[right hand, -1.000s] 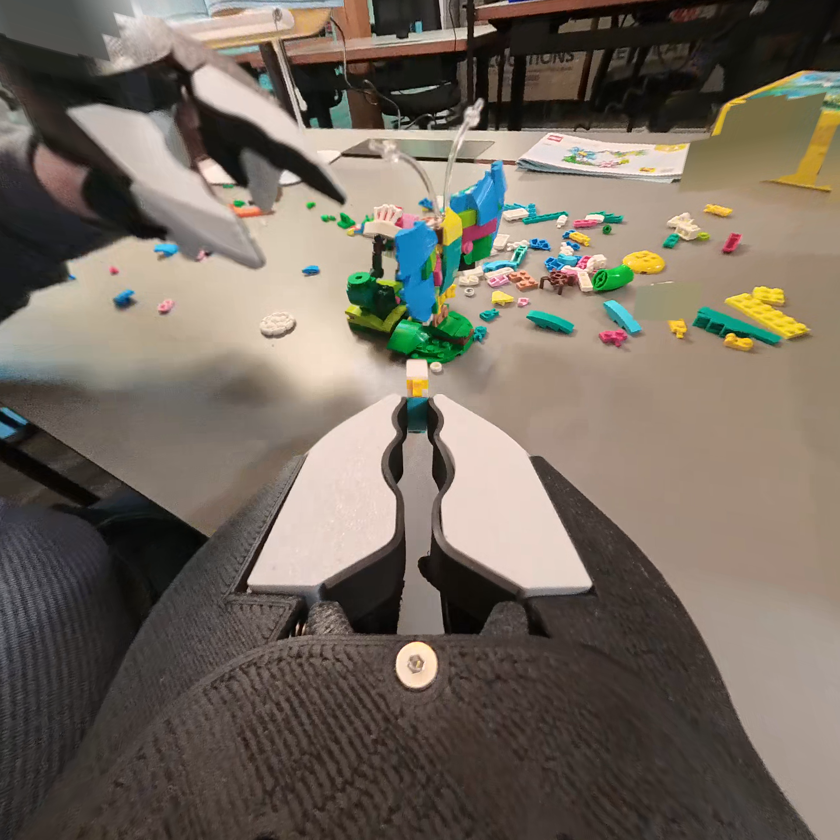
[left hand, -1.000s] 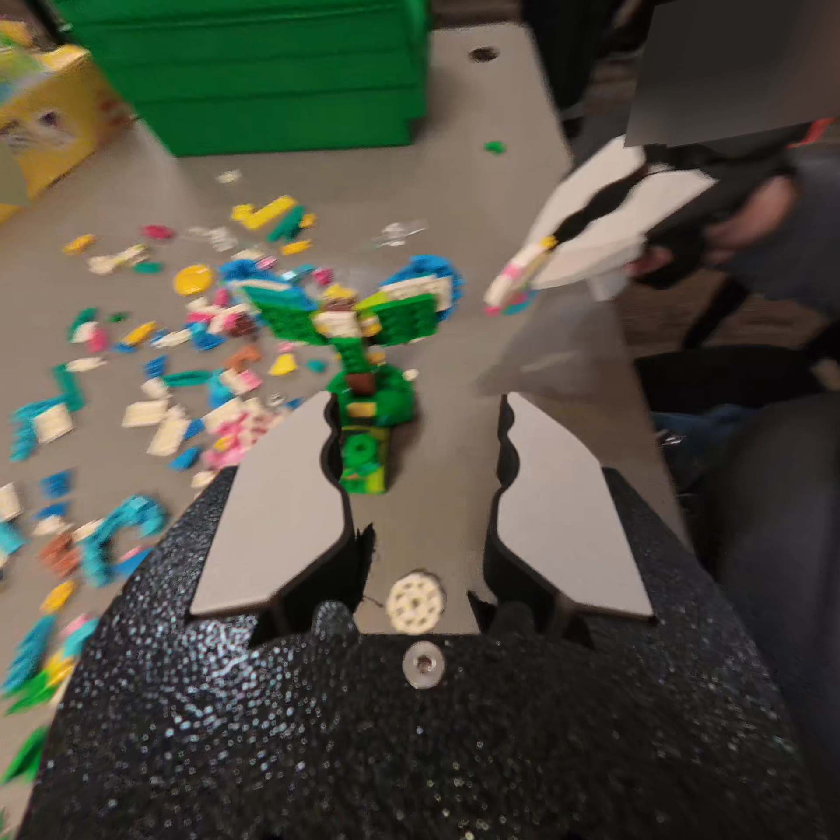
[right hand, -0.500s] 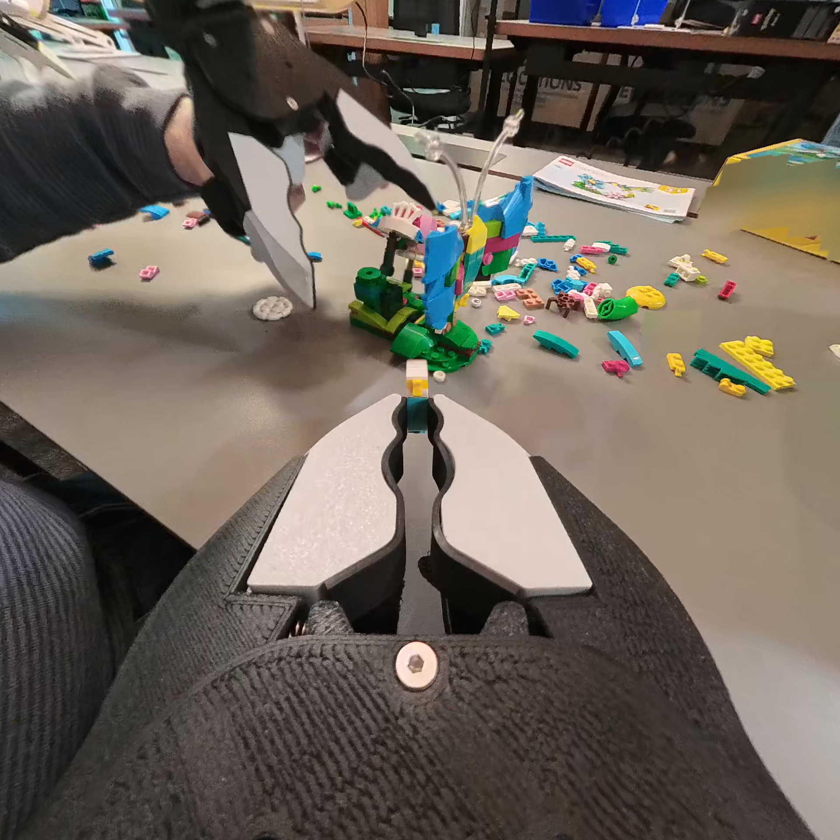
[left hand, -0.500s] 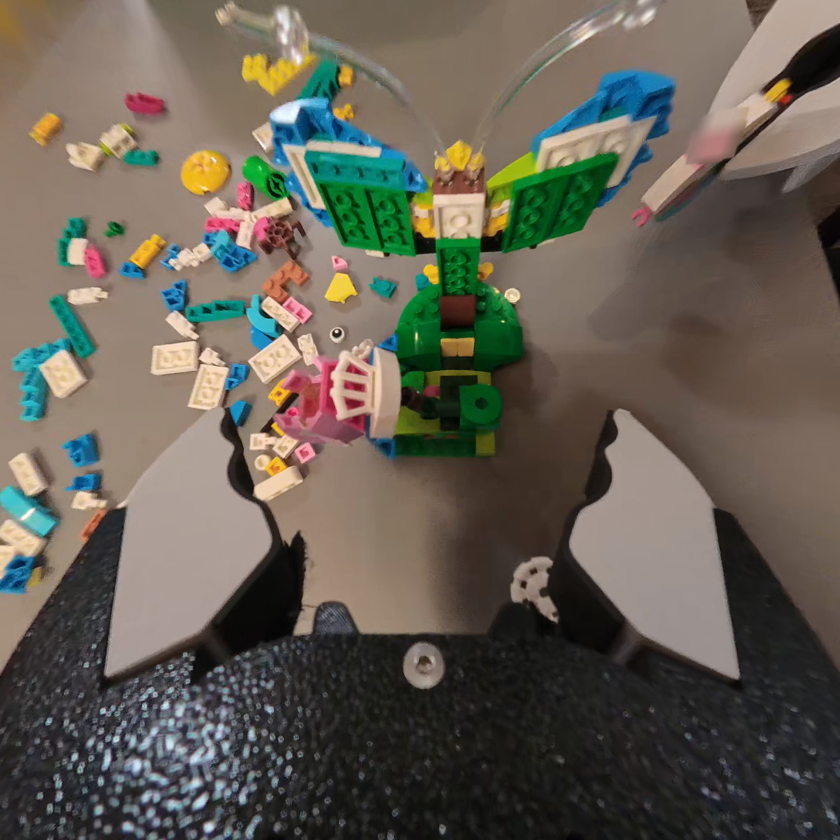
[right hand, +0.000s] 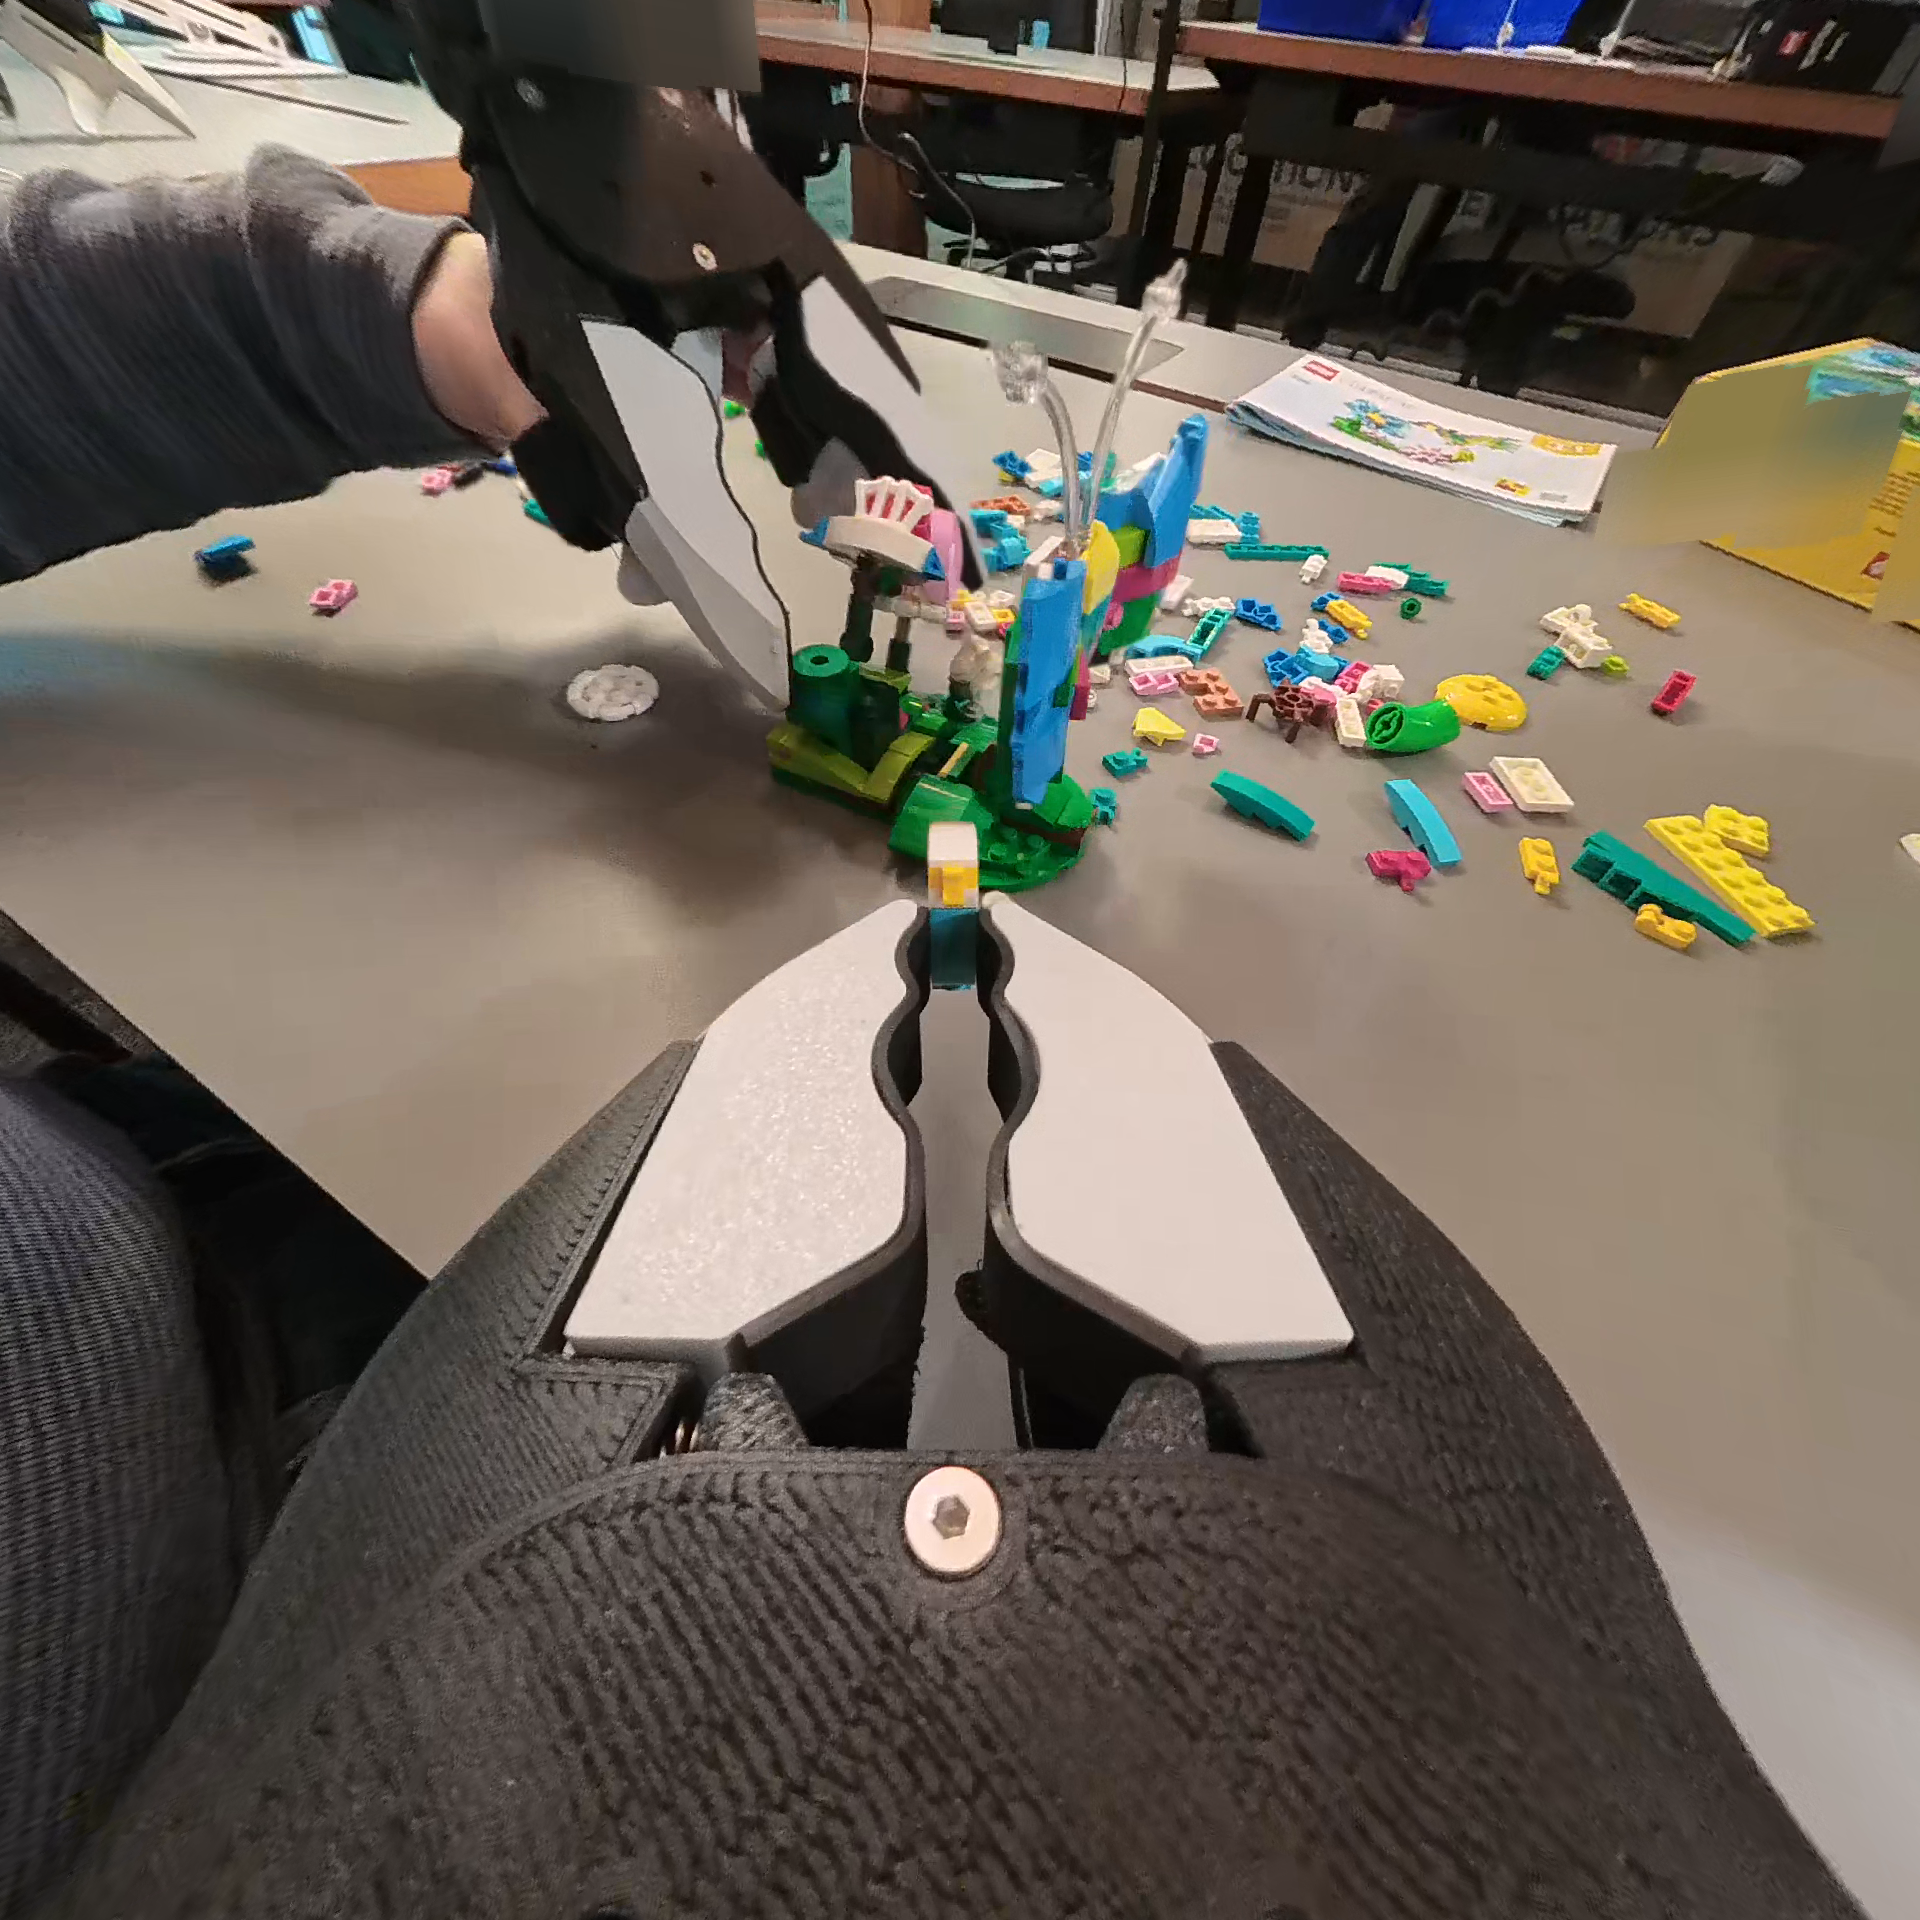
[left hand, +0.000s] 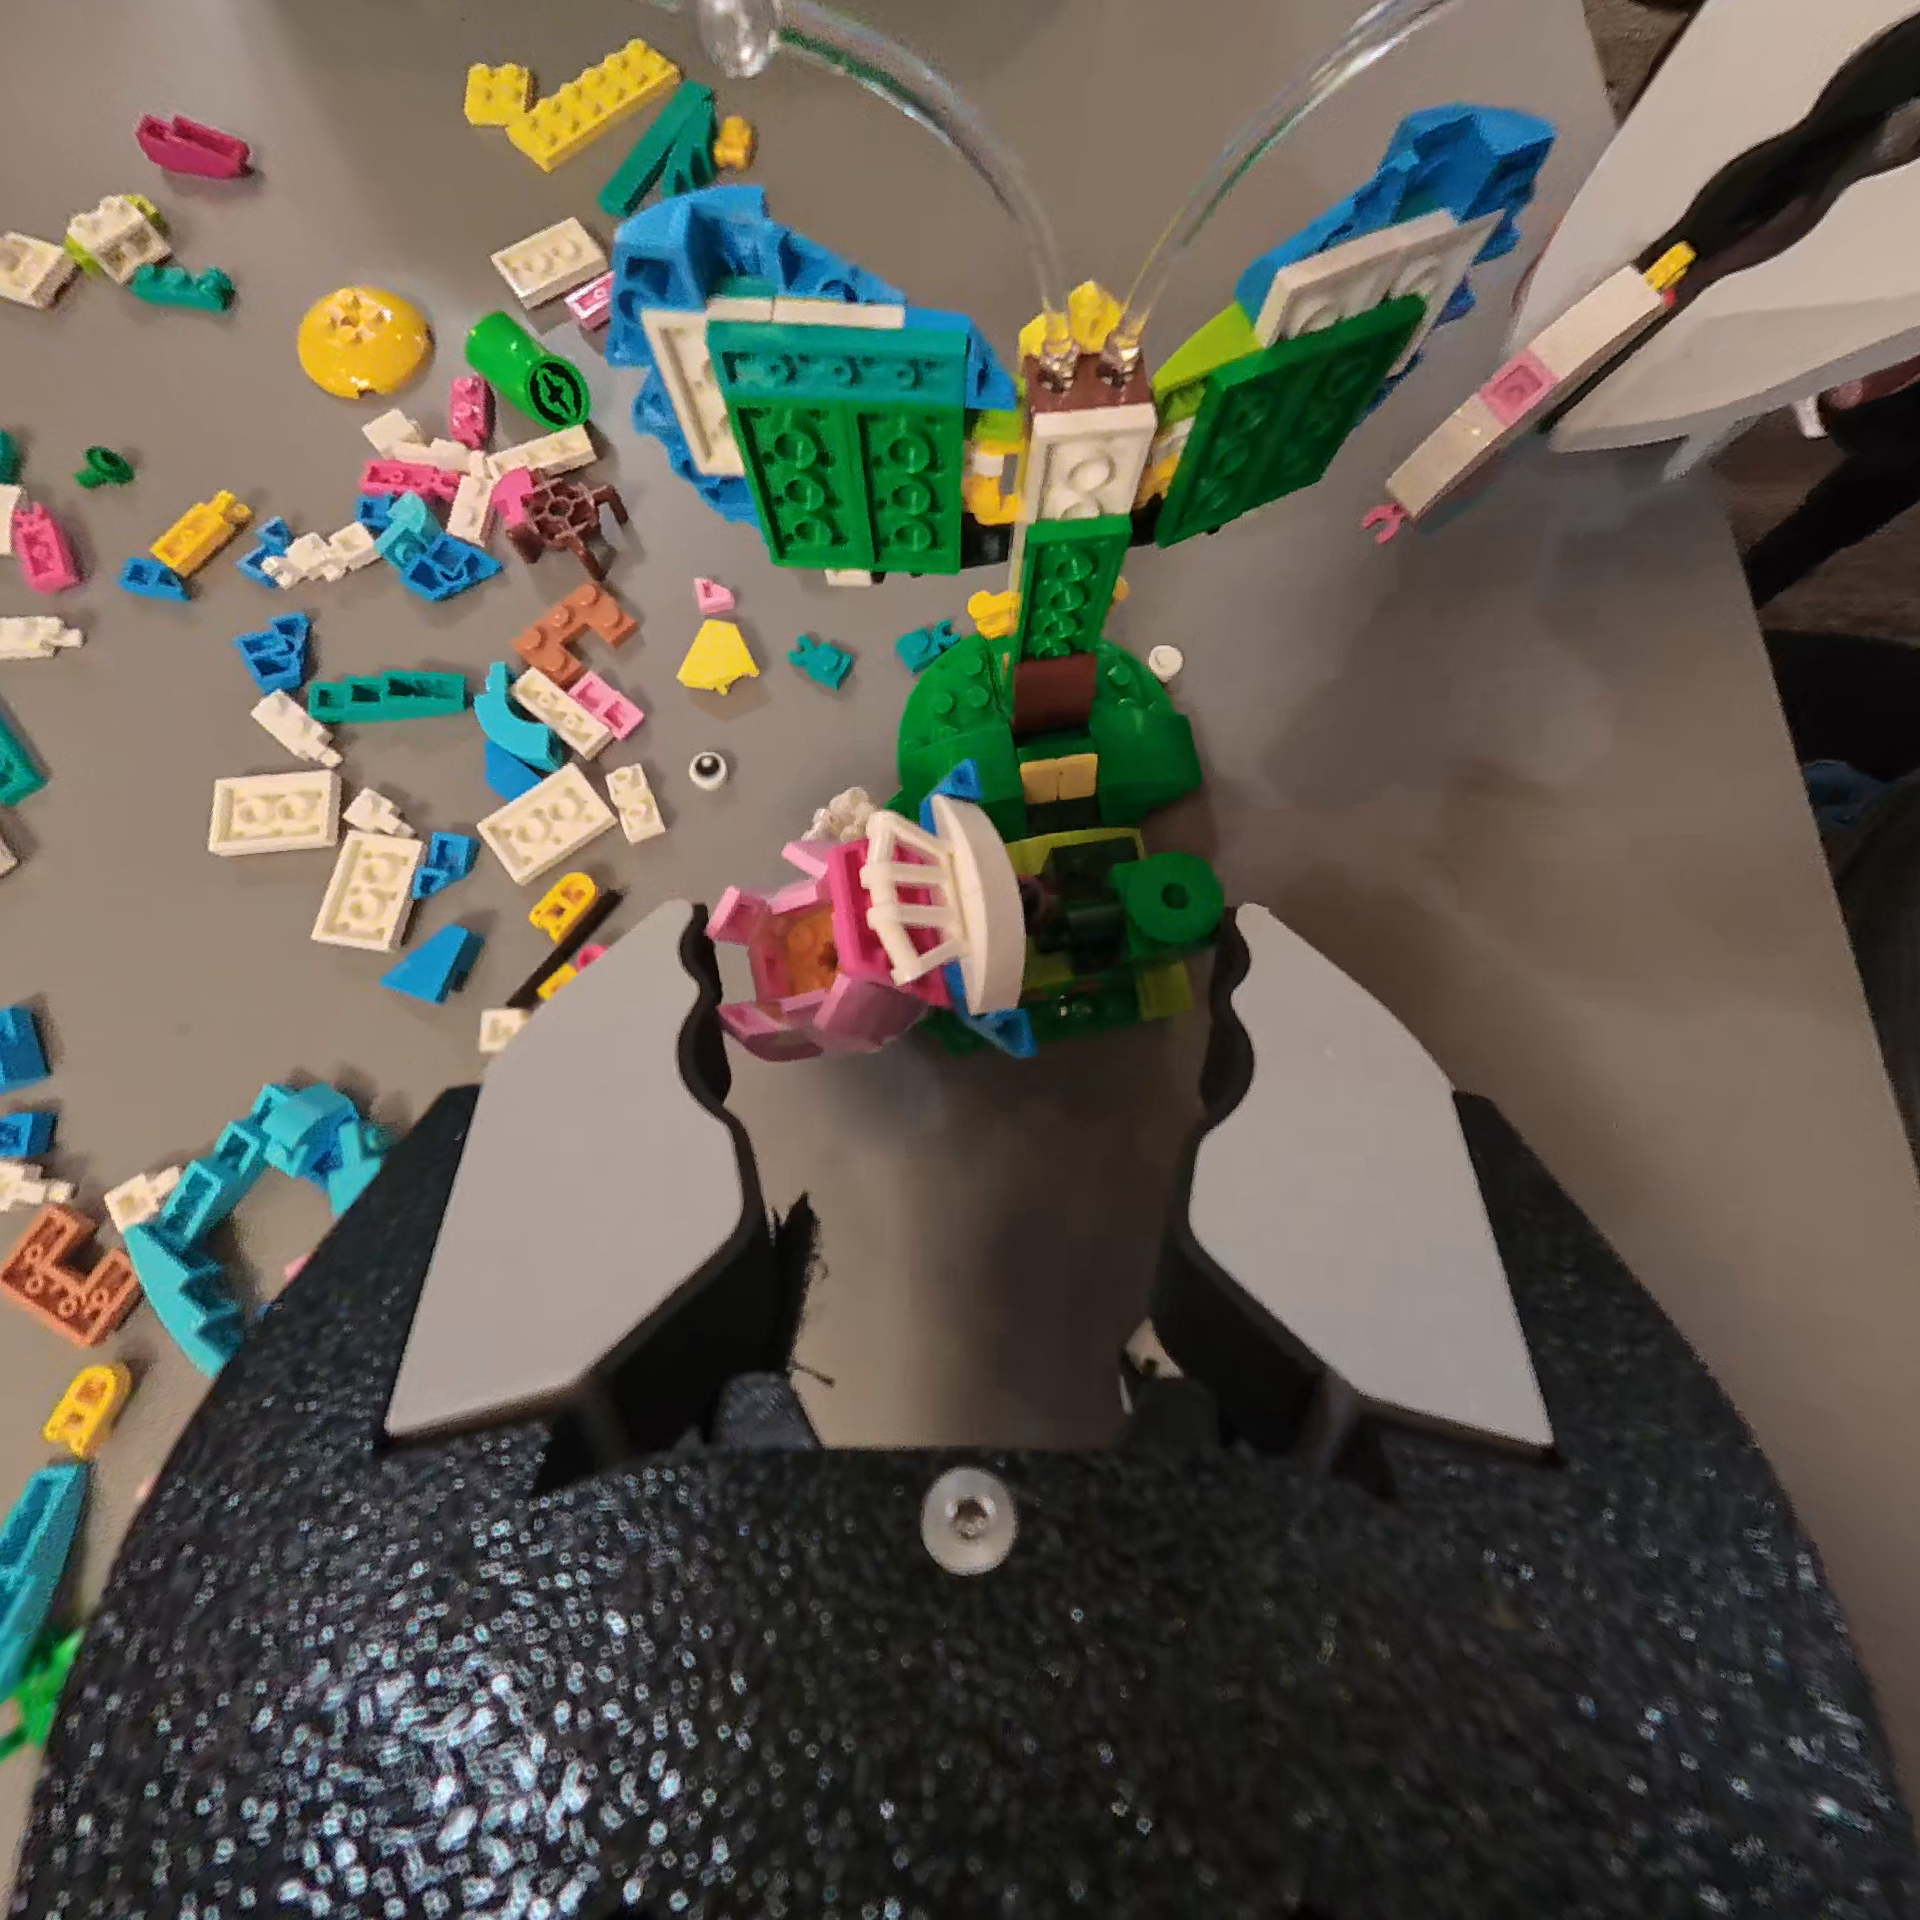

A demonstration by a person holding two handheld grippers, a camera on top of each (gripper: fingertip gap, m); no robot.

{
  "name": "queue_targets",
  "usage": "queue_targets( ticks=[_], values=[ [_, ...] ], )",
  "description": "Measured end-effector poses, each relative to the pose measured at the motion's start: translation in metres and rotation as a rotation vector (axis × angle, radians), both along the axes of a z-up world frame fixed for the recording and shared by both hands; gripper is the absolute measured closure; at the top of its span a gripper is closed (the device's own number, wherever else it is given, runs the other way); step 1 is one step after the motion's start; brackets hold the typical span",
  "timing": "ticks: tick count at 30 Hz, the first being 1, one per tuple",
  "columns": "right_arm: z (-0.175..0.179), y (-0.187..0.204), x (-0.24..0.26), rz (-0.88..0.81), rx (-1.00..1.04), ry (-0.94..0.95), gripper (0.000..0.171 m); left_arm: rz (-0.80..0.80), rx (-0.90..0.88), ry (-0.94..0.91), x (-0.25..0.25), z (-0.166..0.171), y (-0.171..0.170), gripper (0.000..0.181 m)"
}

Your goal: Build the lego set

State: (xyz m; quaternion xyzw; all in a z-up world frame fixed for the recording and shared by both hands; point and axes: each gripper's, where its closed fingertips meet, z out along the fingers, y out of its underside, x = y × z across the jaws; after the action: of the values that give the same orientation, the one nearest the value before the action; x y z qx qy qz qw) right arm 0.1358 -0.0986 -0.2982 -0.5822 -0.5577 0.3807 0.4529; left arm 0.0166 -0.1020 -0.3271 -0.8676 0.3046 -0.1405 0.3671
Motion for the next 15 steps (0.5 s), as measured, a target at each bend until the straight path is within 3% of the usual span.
queue_targets(
  ticks=[9,12,15],
  values=[
    [0.009,-0.002,-0.012,0.079,0.126,0.004,0.165,0.213,-0.017,-0.004,-0.014,0.000,-0.035,0.092],
    [0.013,-0.009,-0.020,0.166,0.360,-0.008,0.165,0.279,-0.028,0.007,-0.022,0.000,-0.050,0.092],
    [0.014,-0.026,-0.026,0.298,0.767,0.018,0.165,0.324,-0.036,0.000,-0.025,0.000,-0.062,0.093]
  ],
)
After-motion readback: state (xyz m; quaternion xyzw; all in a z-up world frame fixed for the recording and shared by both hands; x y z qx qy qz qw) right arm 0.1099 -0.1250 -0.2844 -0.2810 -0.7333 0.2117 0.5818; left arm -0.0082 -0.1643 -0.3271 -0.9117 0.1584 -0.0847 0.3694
